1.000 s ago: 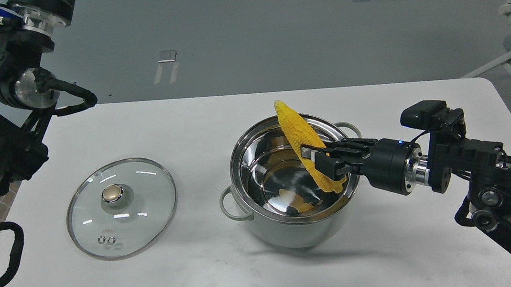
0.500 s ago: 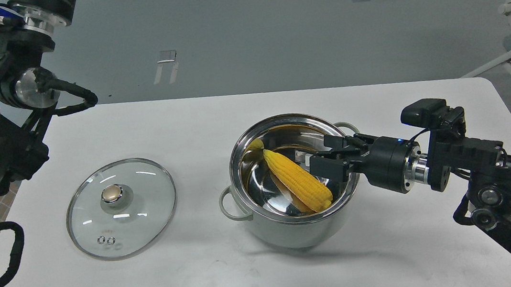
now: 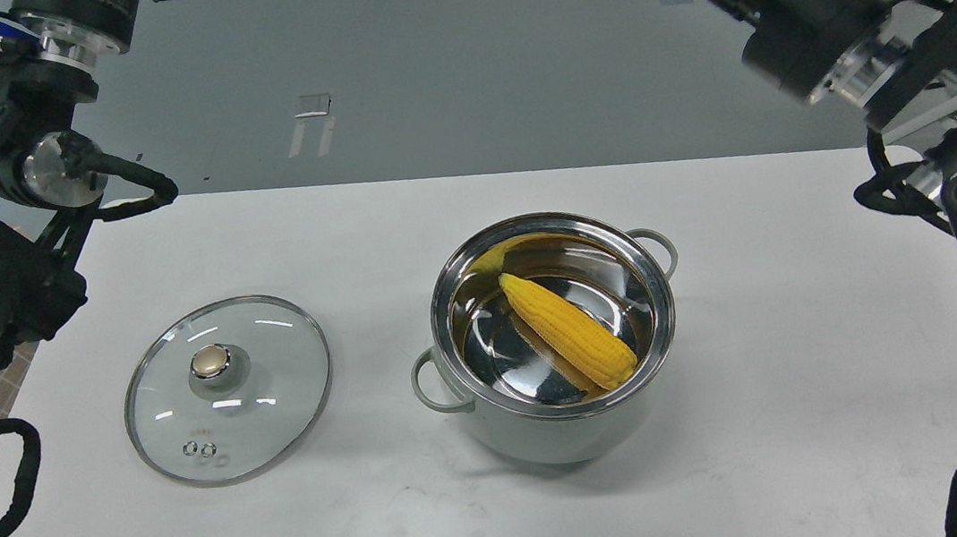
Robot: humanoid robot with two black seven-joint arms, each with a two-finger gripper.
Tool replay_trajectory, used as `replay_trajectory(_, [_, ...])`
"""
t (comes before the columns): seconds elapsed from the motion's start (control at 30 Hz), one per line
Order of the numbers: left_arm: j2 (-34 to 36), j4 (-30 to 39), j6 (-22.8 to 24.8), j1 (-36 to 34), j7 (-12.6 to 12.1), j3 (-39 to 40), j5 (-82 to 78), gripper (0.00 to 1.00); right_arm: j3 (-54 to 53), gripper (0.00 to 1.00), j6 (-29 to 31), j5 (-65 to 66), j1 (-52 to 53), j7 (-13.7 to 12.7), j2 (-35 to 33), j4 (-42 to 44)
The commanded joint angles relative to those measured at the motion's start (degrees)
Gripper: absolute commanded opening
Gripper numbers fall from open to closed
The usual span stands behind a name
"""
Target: Open pot and put corn in
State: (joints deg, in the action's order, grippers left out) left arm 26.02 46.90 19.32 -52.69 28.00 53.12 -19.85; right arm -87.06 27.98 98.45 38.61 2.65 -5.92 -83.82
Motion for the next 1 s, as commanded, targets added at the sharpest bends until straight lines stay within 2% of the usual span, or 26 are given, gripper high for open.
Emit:
replay_trajectory(0.0, [-0.3, -0.4, 0.0, 0.1, 0.0, 0.1, 0.3, 0.98, -2.6, 1.0, 0.0, -6.7, 4.8, -0.1, 0.0, 9.9])
replay_trajectory(0.1, [-0.3, -0.7, -0.2, 0.1, -0.1, 0.4, 0.6, 0.98, -2.5, 1.0, -3.8, -16.6, 7.6, -0.1, -0.2, 17.3])
replay_trajectory(0.27, [0.3, -0.8, -0.2, 0.2, -1.1, 1.0, 0.7, 0.98, -2.9, 1.0, -7.8, -28.4, 7.8, -0.1, -1.5, 23.1])
replay_trajectory(0.57, [-0.3, -0.8, -0.1, 2.9, -1.2, 2.1, 1.5, 0.98, -4.2, 1.0, -10.4, -49.8, 10.3, 0.8, -4.5, 39.1])
replay_trajectory(0.67, [-0.4, -0.7, -0.1, 2.9, -1.2, 2.1, 1.4, 0.98, -4.2, 1.0, -10.0, -52.9, 10.4, 1.5, -5.6, 39.3])
replay_trajectory(0.73, [-0.4, -0.6, -0.2, 2.9, -1.3, 2.1, 1.4, 0.98, -4.1, 1.0, -10.0, -54.8, 10.3, 3.1, -5.1, 39.0])
replay_trajectory(0.97, [0.2, 0.0, -0.2, 4.3, -1.3, 2.2, 1.4, 0.98, -4.0, 1.0, -10.1, -54.9, 9.6, 3.3, -4.9, 37.1])
